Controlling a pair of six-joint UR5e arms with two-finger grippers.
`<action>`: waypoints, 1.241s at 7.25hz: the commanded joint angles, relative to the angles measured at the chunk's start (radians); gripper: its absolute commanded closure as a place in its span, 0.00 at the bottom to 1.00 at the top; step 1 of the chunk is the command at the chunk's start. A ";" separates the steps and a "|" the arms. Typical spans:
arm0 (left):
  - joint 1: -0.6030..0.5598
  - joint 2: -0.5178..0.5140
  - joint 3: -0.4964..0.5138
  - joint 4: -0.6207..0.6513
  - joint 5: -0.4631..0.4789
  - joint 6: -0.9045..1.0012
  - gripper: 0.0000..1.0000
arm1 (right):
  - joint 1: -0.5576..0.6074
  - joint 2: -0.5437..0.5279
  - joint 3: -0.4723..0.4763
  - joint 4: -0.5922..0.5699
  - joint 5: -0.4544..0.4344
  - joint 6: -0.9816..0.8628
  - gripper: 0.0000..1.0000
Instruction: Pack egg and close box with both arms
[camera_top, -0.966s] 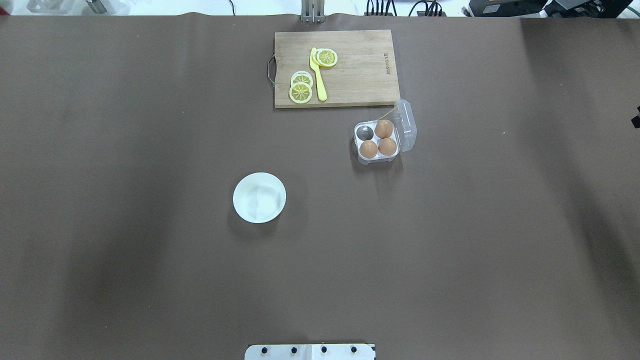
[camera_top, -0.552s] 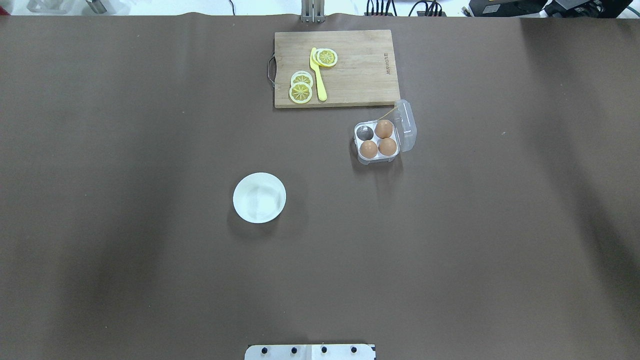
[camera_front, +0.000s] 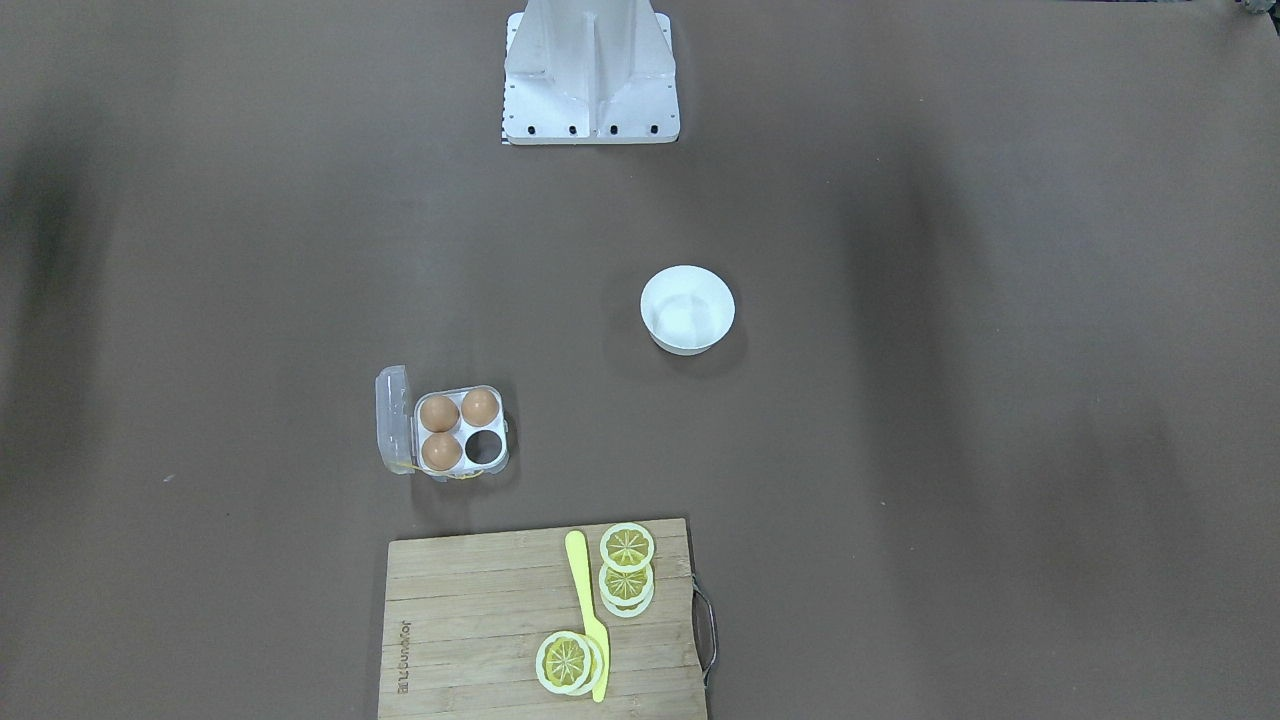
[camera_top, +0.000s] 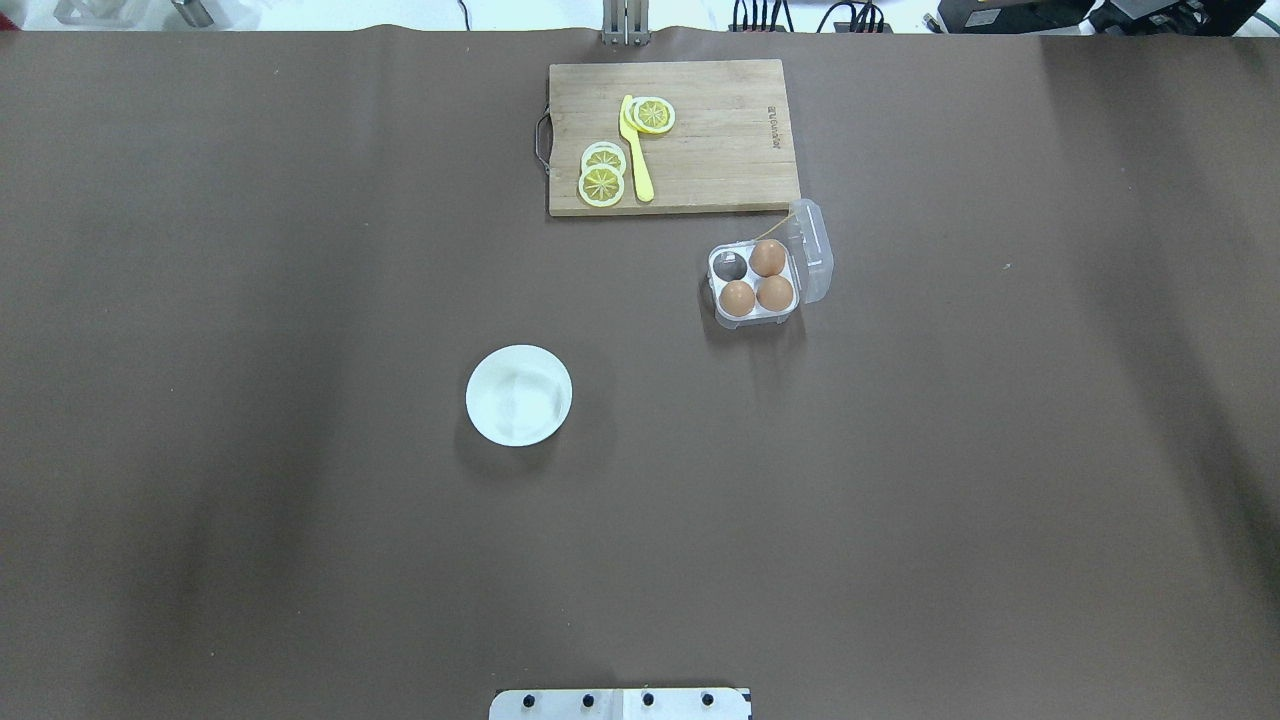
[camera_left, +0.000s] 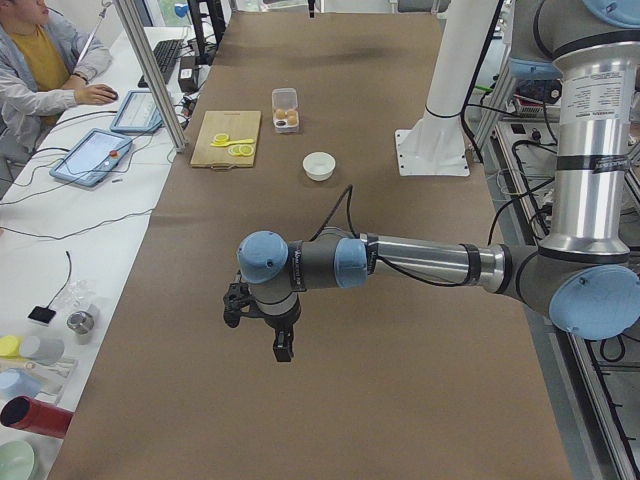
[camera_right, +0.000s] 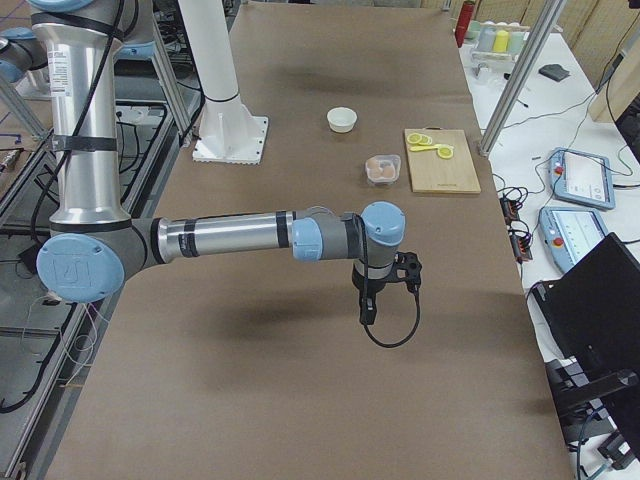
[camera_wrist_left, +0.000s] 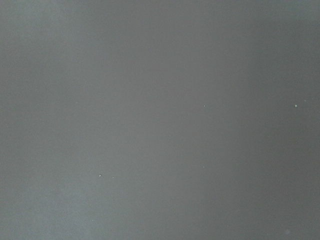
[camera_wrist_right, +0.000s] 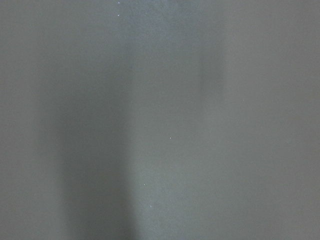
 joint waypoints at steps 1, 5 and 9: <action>0.001 -0.001 0.000 -0.002 -0.001 0.001 0.02 | 0.001 -0.008 -0.001 0.000 0.000 -0.006 0.00; 0.003 -0.024 -0.008 -0.025 -0.001 -0.001 0.02 | 0.001 -0.019 0.007 0.000 -0.003 -0.004 0.00; 0.003 -0.023 -0.002 -0.082 -0.005 0.001 0.03 | 0.002 -0.021 0.007 0.000 -0.003 -0.001 0.00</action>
